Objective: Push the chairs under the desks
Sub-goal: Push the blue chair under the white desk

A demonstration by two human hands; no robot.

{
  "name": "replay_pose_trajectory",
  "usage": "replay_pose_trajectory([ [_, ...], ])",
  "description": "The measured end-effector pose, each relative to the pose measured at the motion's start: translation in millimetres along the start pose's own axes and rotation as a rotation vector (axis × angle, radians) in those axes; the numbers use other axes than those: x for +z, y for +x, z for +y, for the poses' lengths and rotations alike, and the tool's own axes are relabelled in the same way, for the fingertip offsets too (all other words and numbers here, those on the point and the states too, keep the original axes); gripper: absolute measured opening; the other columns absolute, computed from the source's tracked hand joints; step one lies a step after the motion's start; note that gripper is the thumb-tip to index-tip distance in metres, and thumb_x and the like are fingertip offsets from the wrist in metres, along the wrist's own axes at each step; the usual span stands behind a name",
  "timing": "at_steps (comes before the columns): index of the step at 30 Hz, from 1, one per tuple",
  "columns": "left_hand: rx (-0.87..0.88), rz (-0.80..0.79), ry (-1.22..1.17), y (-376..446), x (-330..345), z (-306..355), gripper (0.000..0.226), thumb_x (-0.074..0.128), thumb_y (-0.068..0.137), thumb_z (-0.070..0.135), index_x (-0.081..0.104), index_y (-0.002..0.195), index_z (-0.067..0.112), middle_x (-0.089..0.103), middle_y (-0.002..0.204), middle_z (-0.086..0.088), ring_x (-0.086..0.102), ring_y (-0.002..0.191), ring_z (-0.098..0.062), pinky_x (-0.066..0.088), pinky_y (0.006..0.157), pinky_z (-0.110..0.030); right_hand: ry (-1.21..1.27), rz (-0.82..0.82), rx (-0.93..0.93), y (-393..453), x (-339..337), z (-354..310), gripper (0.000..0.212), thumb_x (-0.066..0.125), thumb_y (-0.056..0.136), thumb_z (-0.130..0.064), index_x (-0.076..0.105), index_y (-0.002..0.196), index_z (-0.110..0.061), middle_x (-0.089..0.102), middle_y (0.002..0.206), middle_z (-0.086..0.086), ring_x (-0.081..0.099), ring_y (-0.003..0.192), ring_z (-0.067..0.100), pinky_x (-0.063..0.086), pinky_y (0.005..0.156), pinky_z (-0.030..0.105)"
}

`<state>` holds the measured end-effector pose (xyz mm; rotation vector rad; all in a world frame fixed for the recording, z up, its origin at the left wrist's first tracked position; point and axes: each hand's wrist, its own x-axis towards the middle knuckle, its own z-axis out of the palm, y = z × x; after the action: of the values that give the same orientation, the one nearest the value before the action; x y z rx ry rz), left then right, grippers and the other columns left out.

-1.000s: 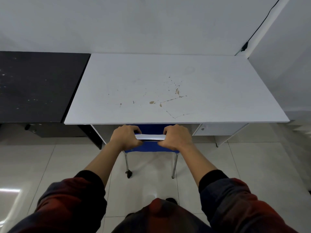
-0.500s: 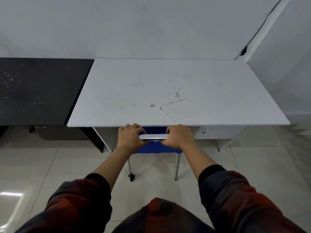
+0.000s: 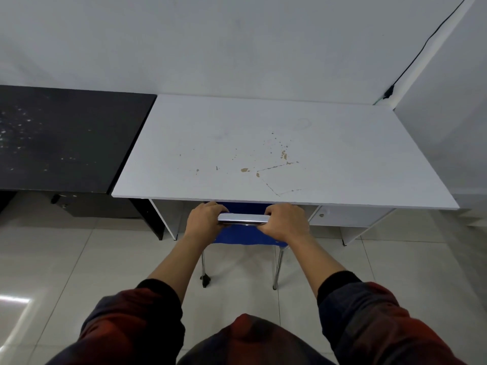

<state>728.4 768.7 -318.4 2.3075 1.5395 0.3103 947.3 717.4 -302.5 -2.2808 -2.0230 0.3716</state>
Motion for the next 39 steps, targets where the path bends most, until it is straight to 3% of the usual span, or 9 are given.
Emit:
replay_pose_trajectory([
  [12, -0.111, -0.125, -0.041, -2, -12, 6, 0.029, 0.069, 0.088, 0.038, 0.071, 0.114, 0.023, 0.072, 0.106, 0.001, 0.065, 0.094, -0.019, 0.054, 0.076, -0.031, 0.051, -0.06, 0.017, -1, -2, -1, 0.033, 0.068, 0.073, -0.058, 0.072, 0.087, -0.029, 0.067, 0.077, -0.012, 0.062, 0.074, 0.012, 0.046, 0.062, 0.026],
  [15, -0.097, -0.106, -0.097, -4, -12, 6, 0.034, 0.07, 0.088, 0.035, 0.068, 0.118, 0.02, 0.069, 0.113, -0.001, 0.062, 0.1, -0.02, 0.052, 0.083, -0.032, -0.002, -0.028, 0.057, -5, -1, -6, 0.034, 0.065, 0.077, -0.057, 0.073, 0.095, -0.03, 0.069, 0.085, -0.01, 0.064, 0.091, 0.017, 0.045, 0.081, 0.034],
  [17, -0.102, -0.045, -0.157, -10, -8, 0, 0.05, 0.074, 0.084, 0.031, 0.058, 0.13, 0.018, 0.061, 0.128, -0.005, 0.055, 0.113, -0.024, 0.048, 0.094, -0.037, -0.038, 0.029, 0.139, -11, 1, -12, 0.045, 0.066, 0.078, -0.06, 0.07, 0.114, -0.033, 0.069, 0.108, -0.006, 0.056, 0.111, 0.021, 0.039, 0.096, 0.042],
  [21, -0.132, 0.026, -0.314, -48, 7, -21, 0.09, 0.081, 0.076, 0.022, 0.03, 0.151, 0.021, 0.036, 0.152, -0.003, 0.042, 0.134, -0.028, 0.044, 0.105, -0.044, -0.036, 0.081, 0.284, -34, 14, -38, 0.084, 0.069, 0.084, -0.049, 0.03, 0.153, -0.021, 0.03, 0.158, 0.014, 0.023, 0.145, 0.037, 0.021, 0.116, 0.06],
  [24, -0.127, 0.029, -0.438, -77, 15, -35, 0.099, 0.078, 0.081, 0.016, 0.015, 0.156, 0.024, 0.023, 0.161, -0.002, 0.033, 0.143, -0.022, 0.045, 0.103, -0.034, -0.006, 0.033, 0.273, -48, 24, -65, 0.107, 0.064, 0.086, -0.054, -0.003, 0.161, -0.019, -0.008, 0.167, 0.018, -0.013, 0.151, 0.045, -0.004, 0.114, 0.07],
  [26, -0.169, 0.001, -0.515, -87, 11, -37, 0.098, 0.075, 0.085, 0.015, 0.009, 0.156, 0.033, 0.024, 0.162, 0.0, 0.033, 0.144, -0.022, 0.046, 0.104, -0.035, -0.001, 0.004, 0.227, -57, 31, -82, 0.114, 0.062, 0.086, -0.057, -0.017, 0.159, -0.021, -0.025, 0.164, 0.017, -0.029, 0.146, 0.047, -0.009, 0.113, 0.071],
  [32, -0.291, -0.154, -0.65, -102, -18, -30, 0.077, 0.066, 0.093, 0.021, 0.022, 0.154, 0.038, 0.049, 0.145, 0.004, 0.064, 0.104, -0.013, 0.047, 0.076, -0.016, 0.118, -0.067, 0.219, -70, 31, -123, 0.117, 0.067, 0.088, -0.054, -0.02, 0.158, -0.021, -0.034, 0.16, 0.018, -0.031, 0.144, 0.048, 0.007, 0.121, 0.06],
  [36, -0.352, -0.233, -0.688, -131, -20, -34, 0.076, 0.068, 0.091, 0.026, 0.025, 0.153, 0.033, 0.034, 0.158, 0.003, 0.059, 0.121, -0.023, 0.047, 0.103, -0.04, 0.221, -0.059, 0.259, -75, 24, -133, 0.104, 0.066, 0.091, -0.048, -0.008, 0.161, -0.022, -0.024, 0.165, 0.012, -0.022, 0.15, 0.042, 0.026, 0.12, 0.054],
  [39, -0.371, -0.29, -0.684, -146, -21, -36, 0.073, 0.068, 0.091, 0.028, 0.028, 0.152, 0.03, 0.033, 0.158, 0.0, 0.054, 0.127, -0.024, 0.046, 0.104, -0.04, 0.374, -0.047, 0.283, -85, 19, -143, 0.093, 0.065, 0.094, -0.04, 0.004, 0.161, -0.023, -0.017, 0.168, 0.006, 0.004, 0.154, 0.034, 0.042, 0.108, 0.043],
])
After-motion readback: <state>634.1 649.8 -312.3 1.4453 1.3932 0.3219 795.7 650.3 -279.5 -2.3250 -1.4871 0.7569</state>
